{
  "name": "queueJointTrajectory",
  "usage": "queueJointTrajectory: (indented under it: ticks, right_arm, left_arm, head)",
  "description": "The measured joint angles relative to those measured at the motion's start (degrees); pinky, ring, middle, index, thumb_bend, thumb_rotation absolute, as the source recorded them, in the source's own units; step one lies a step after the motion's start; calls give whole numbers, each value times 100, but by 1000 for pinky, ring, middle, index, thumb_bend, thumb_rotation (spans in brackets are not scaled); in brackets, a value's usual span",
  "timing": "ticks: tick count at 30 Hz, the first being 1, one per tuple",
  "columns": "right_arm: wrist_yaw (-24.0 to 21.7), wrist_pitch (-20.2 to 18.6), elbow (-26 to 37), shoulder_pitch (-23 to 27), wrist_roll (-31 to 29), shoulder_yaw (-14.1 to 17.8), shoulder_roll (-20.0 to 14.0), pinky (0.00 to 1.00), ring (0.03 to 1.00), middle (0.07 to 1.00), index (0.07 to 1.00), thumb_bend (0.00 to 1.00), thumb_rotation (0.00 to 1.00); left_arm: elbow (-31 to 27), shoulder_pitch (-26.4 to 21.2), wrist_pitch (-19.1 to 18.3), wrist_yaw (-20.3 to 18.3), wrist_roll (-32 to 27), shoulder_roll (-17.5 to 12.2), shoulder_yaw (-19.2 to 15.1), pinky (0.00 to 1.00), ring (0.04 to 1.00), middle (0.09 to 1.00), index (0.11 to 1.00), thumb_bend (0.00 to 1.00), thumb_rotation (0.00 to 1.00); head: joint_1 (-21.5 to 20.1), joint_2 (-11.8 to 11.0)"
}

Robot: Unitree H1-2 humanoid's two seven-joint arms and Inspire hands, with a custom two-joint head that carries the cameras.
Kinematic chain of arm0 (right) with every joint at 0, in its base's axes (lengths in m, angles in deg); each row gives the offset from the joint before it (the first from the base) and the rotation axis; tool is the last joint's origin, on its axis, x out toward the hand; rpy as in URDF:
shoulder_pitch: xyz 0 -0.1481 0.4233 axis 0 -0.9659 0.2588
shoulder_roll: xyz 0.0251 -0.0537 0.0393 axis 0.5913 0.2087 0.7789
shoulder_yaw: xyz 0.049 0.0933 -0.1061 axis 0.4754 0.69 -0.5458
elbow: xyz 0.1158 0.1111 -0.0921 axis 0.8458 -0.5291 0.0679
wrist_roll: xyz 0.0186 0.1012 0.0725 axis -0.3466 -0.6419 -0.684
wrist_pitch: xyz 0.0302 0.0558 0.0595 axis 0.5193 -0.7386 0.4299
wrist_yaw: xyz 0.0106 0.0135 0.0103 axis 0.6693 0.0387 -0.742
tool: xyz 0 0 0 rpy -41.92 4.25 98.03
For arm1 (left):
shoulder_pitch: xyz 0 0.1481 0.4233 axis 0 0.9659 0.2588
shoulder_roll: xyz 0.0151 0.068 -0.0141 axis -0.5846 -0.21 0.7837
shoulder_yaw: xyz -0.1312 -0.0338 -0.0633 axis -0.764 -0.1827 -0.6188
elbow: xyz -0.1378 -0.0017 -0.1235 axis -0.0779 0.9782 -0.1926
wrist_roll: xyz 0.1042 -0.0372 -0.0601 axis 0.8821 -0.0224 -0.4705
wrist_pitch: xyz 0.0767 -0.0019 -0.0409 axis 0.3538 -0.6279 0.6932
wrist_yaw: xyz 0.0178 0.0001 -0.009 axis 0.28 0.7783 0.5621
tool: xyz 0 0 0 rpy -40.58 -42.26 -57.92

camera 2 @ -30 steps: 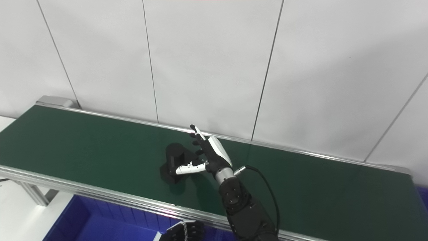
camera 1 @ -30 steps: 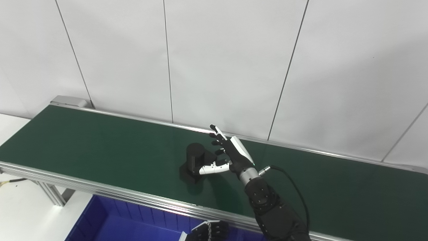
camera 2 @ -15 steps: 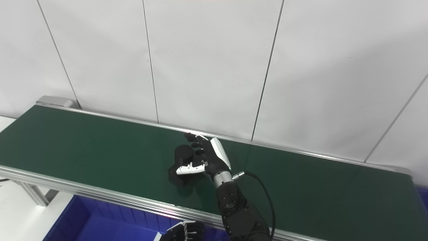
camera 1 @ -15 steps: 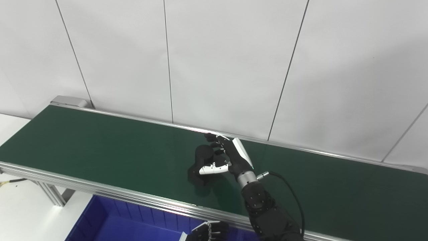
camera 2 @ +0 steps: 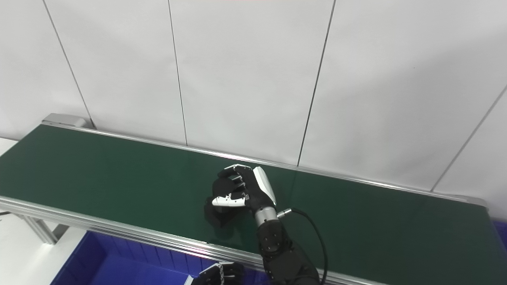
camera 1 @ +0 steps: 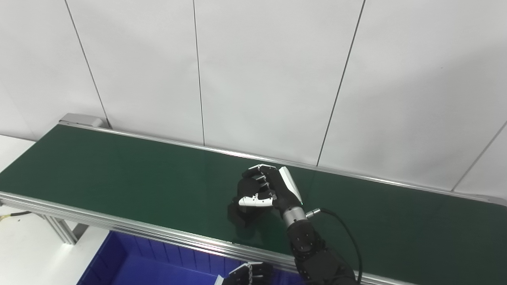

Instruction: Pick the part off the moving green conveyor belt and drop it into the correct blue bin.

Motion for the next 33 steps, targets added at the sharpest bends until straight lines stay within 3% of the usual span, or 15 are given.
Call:
queueJointTrajectory:
  ticks: [8, 12, 21, 25, 28, 33]
  right_arm:
    - [693, 80, 76, -116, 60, 49, 31, 430, 441, 487, 313, 505, 0]
    - [796, 144, 715, -458, -40, 193, 13, 408, 452, 499, 322, 504, 0]
    - [848, 20, 3064, -1623, 68, 293, -19, 395, 452, 507, 324, 504, 0]
    - [761, -104, 4151, -2194, -25, 382, -4, 424, 443, 493, 325, 506, 0]
    - [610, -323, 5110, -2687, -150, 475, -12, 380, 464, 517, 314, 503, 0]
    - [494, -539, 6397, -3405, 77, 516, -151, 402, 451, 508, 303, 505, 0]
  left_arm:
    - [2, 2, 0, -3, -37, 15, -1, 621, 630, 665, 660, 634, 0]
    - [23, 1, 0, -22, -107, 19, -1, 632, 635, 666, 662, 628, 0]
    - [156, -24, 0, -78, -131, 23, -13, 622, 634, 666, 672, 626, 0]
    - [261, -40, 0, -83, -132, 22, -20, 611, 639, 679, 678, 628, 0]
    - [261, -53, 0, -87, -135, 22, -33, 600, 628, 666, 671, 616, 0]
    - [266, -60, 0, -118, -146, 22, -16, 605, 631, 661, 664, 609, 0]
  head:
    - [-62, 0]
    - [-105, 9]
    - [-360, -97]
    - [-483, -79]
    - [-615, -53]
    - [-843, 61]
